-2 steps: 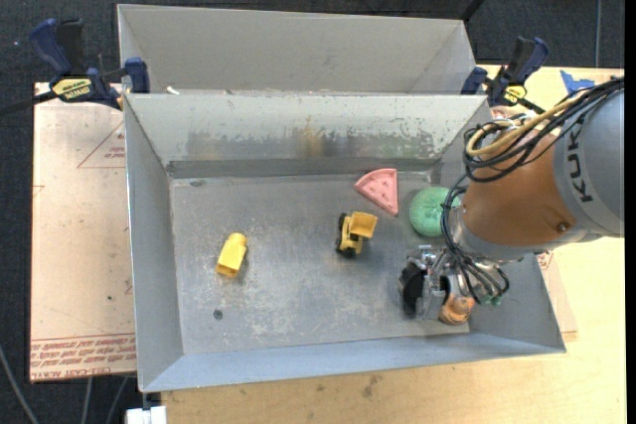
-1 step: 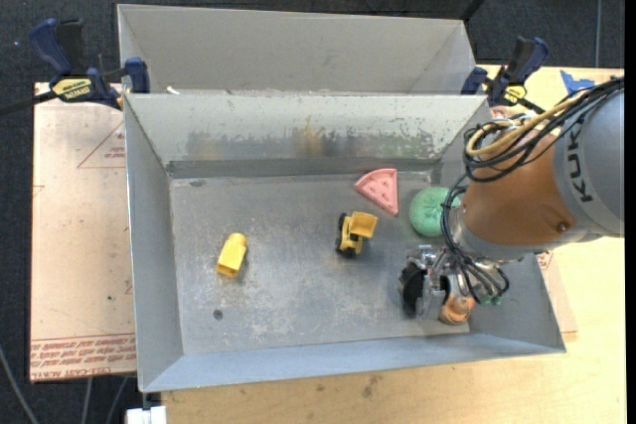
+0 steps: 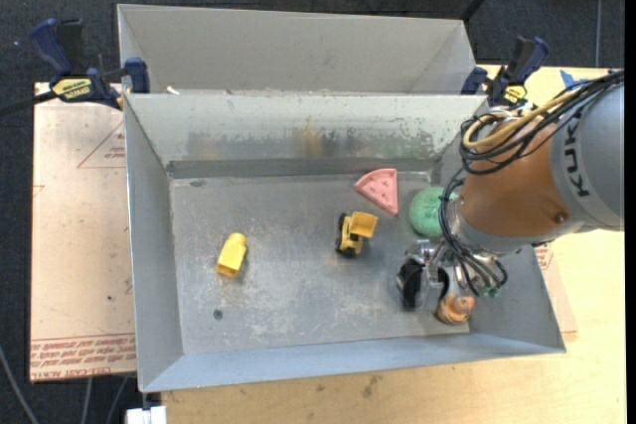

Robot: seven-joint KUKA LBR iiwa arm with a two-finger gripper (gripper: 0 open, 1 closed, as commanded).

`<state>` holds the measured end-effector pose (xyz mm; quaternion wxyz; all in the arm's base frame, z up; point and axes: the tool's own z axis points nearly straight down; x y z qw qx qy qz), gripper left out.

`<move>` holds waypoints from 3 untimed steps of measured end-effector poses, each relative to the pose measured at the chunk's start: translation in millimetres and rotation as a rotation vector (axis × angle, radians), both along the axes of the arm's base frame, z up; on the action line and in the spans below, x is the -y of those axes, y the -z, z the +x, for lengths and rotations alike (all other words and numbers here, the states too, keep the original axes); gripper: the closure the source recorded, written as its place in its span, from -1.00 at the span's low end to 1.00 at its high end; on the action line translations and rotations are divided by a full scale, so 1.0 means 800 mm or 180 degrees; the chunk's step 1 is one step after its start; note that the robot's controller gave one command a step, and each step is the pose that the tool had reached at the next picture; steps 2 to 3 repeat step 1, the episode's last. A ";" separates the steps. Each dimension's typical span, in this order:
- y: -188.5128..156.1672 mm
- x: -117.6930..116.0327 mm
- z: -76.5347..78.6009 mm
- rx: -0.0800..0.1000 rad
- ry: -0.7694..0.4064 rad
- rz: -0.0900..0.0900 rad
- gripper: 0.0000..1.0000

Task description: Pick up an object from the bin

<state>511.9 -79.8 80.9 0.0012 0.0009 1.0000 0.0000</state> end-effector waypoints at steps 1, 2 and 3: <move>-0.003 0.004 0.004 0.0005 0.0005 0.0006 1.00; -0.003 0.004 0.004 0.0005 0.0005 0.0006 1.00; -0.003 0.004 0.004 0.0005 0.0005 0.0006 1.00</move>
Offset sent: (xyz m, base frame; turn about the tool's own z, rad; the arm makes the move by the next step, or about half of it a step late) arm -0.0022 -0.0013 0.0126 0.0134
